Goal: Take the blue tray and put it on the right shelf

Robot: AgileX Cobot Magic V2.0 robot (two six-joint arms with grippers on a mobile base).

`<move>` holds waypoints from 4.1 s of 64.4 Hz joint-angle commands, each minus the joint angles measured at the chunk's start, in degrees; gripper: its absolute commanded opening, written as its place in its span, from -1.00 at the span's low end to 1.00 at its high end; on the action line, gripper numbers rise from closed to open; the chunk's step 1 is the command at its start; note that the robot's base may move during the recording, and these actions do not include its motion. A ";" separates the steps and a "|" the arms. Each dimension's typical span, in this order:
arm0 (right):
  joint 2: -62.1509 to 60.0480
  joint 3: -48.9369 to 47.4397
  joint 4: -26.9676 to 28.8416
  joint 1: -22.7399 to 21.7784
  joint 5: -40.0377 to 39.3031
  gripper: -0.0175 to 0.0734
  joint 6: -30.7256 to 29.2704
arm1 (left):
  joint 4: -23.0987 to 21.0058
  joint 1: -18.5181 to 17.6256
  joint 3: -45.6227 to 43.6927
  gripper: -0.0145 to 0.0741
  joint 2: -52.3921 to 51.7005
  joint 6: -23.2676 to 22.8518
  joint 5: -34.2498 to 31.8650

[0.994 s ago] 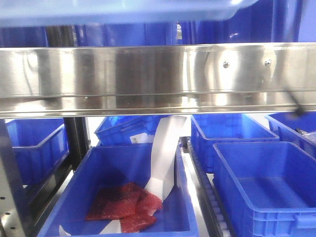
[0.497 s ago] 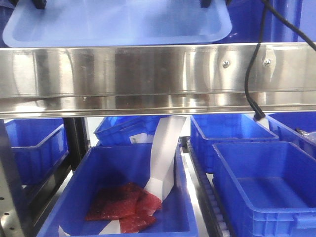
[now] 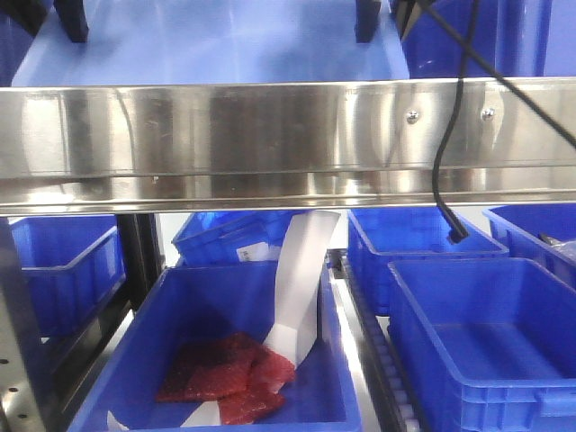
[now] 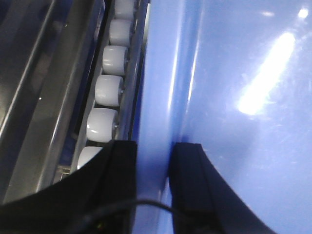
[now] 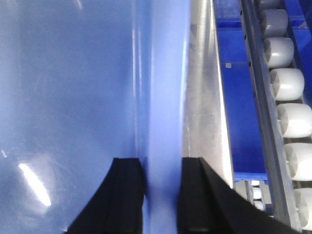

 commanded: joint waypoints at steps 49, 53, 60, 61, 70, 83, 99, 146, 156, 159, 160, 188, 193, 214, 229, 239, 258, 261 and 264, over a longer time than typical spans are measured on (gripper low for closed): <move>-3.22 -2.19 -1.03 0.98 -5.26 0.65 -0.30 | 7.63 -1.24 -2.50 0.35 -2.45 -1.93 -1.86; -3.22 -2.19 -1.03 0.98 -5.25 0.62 -0.30 | 6.37 -1.24 -2.50 0.32 -2.45 -2.28 -1.97; -3.22 -2.19 -1.03 0.98 -5.25 0.40 -0.30 | 4.67 -1.24 -2.50 0.00 -2.45 -3.00 -2.21; -3.22 -2.19 -1.03 0.98 -5.25 0.35 -0.30 | 4.41 -1.24 -2.50 -0.06 -2.45 -3.00 -2.36; -3.22 -2.19 -0.98 0.98 -6.85 -0.16 -0.30 | 2.25 -1.24 -2.50 -0.66 -2.35 -3.00 -5.70; -3.75 -4.47 5.01 0.98 -7.72 -0.50 -0.30 | -5.16 -1.24 -5.81 -0.78 -3.78 -2.26 -3.13; -9.71 -5.03 7.27 1.25 -6.36 -0.50 -6.04 | -6.27 -1.24 -5.80 -0.78 -12.54 2.12 2.90; -59.02 62.93 -3.72 4.52 -45.67 -0.50 -12.76 | -4.81 -1.24 58.77 -0.78 -56.81 3.46 -43.61; -73.19 72.86 -3.72 4.52 -47.94 -0.50 -12.76 | -1.89 -1.24 67.00 -0.78 -70.33 3.46 -44.30; -77.10 74.84 -3.72 4.52 -47.83 -0.50 -12.76 | -0.96 -1.24 68.95 -0.78 -74.59 3.46 -44.18; -78.73 75.61 -3.72 4.52 -47.83 -0.50 -12.76 | -0.84 -1.24 69.35 -0.78 -75.65 3.46 -44.18; -92.80 79.25 -3.72 4.52 -47.89 -0.50 -12.76 | -0.58 -1.24 72.13 -0.78 -92.28 3.46 -44.04; -92.80 79.25 -3.72 4.52 -47.89 -0.50 -12.76 | -0.58 -1.24 72.13 -0.78 -92.28 3.46 -44.04; -92.92 82.58 -3.72 3.06 -49.01 -0.50 -12.71 | -0.58 -1.24 72.13 -0.78 -92.28 3.46 -44.04; -99.50 92.08 3.86 -17.65 -49.02 -0.50 -12.89 | -0.58 -1.24 72.13 -0.78 -92.28 3.46 -44.04; -104.16 98.26 11.24 -27.44 -49.80 -0.50 -20.75 | -0.58 -1.24 72.13 -0.78 -92.28 3.46 -44.04; -109.93 107.24 12.20 -29.36 -55.07 -0.50 -26.47 | -0.58 -1.24 72.13 -0.78 -92.28 3.46 -43.98; -109.93 107.24 12.20 -29.29 -55.15 -0.50 -27.87 | -0.58 -1.24 72.23 -0.78 -92.16 3.46 -43.88; -109.93 107.24 12.20 -29.29 -55.55 -0.50 -29.80 | -0.58 -1.24 72.22 -0.78 -92.16 3.46 -44.00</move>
